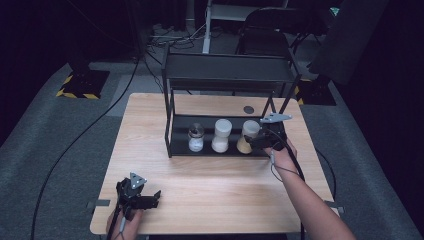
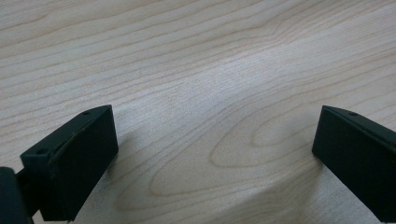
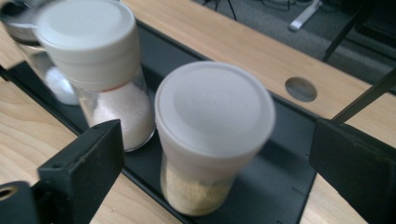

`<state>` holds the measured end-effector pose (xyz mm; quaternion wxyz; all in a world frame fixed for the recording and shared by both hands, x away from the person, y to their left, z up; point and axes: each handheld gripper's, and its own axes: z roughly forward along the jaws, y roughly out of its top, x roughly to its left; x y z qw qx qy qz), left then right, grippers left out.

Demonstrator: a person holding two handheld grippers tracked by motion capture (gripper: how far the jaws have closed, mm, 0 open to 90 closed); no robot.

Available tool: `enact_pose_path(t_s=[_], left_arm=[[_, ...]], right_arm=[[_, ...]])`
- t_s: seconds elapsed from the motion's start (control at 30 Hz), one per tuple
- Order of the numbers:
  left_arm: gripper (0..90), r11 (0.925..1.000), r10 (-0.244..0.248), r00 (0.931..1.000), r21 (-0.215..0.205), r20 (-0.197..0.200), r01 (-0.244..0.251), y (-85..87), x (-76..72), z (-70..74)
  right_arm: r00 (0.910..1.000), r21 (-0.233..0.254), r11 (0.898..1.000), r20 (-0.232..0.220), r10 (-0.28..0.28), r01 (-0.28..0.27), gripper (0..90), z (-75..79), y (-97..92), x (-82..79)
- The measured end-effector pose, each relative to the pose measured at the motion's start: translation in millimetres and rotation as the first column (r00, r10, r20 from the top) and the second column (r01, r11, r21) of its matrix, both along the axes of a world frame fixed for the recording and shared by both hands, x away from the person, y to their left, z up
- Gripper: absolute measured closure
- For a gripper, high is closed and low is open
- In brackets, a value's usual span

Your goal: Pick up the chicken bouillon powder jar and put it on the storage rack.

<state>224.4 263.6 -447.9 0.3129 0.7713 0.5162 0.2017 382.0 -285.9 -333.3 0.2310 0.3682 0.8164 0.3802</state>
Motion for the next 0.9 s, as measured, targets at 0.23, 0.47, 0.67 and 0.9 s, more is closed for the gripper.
enact_pose_path(t_s=[0.23,0.47,0.67,0.9], left_arm=[[0.3,1.0000,0.000,1.0000,-0.001,0.000,0.000,0.0,0.0,-0.1],[0.3,1.0000,0.000,1.0000,0.000,0.000,0.000,0.0,0.0,0.0],[0.3,1.0000,0.000,1.0000,-0.001,0.000,0.000,0.0,0.0,-0.1],[0.3,1.0000,0.000,1.0000,-0.001,0.000,0.000,0.0,0.0,-0.1]], right_arm=[[0.9995,0.024,0.999,0.006,0.032,-0.032,0.8,12.1,-18.6,-18.8],[0.9973,0.031,0.997,0.014,0.072,-0.073,0.5,19.2,-32.6,-39.5],[0.9957,0.053,0.994,0.000,0.093,-0.092,0.5,22.7,-45.4,-53.1],[0.9954,0.062,0.993,0.004,0.096,-0.096,0.5,20.0,-54.8,-67.7]])
